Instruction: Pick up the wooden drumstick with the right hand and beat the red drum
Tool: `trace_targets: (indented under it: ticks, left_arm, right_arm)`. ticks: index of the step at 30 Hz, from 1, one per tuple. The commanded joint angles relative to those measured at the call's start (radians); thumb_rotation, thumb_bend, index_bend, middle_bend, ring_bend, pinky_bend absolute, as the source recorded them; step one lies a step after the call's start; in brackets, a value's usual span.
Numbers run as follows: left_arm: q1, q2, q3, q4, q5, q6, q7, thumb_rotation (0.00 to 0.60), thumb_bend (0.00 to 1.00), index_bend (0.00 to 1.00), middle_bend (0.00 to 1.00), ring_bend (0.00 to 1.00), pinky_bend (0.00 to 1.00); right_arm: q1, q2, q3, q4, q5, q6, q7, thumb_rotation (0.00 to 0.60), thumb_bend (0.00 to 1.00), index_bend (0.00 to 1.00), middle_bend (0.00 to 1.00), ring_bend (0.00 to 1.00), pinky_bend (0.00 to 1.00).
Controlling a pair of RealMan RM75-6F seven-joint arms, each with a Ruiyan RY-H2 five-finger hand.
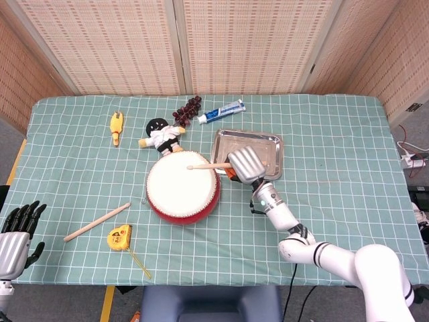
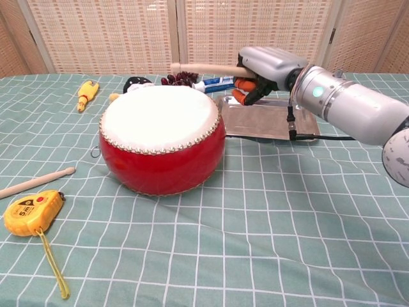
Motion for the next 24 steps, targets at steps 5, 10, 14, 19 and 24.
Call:
trace_targets:
  ticks: [5,10,14,19,24]
  left_arm:
    - [0.002,-0.002,0.0,0.006,-0.005,-0.002,-0.006,0.6,0.32,0.0,0.0,0.0,0.0]
    - [0.0,-0.002,0.0,0.01,-0.004,-0.004,-0.008,0.6,0.32,0.0,0.0,0.0,0.0]
    - [-0.002,-0.001,-0.001,0.006,-0.004,-0.007,-0.005,0.6,0.32,0.0,0.0,0.0,0.0]
    - [-0.005,0.0,0.003,-0.011,0.009,-0.003,0.008,0.6,0.31,0.0,0.0,0.0,0.0]
    - [0.001,0.005,0.004,-0.016,0.004,0.002,0.013,0.6,0.31,0.0,0.0,0.0,0.0]
  right_arm:
    - [0.012,0.015,-0.014,-0.017,0.037,-0.05,-0.181,0.6,0.54,1.0,1.0,1.0,1.0]
    - [-0.015,0.048,0.029,-0.056,0.043,-0.016,-0.056,0.6,0.54,1.0,1.0,1.0,1.0]
    - [-0.018,0.083,-0.001,-0.049,0.006,-0.027,-0.058,0.6,0.54,1.0,1.0,1.0,1.0]
    - [-0.001,0.09,-0.054,-0.04,0.0,-0.104,-0.146,0.6,0.54,1.0,1.0,1.0,1.0]
    - [0.007,0.072,-0.067,-0.026,0.02,-0.102,-0.277,0.6,0.54,1.0,1.0,1.0,1.0]
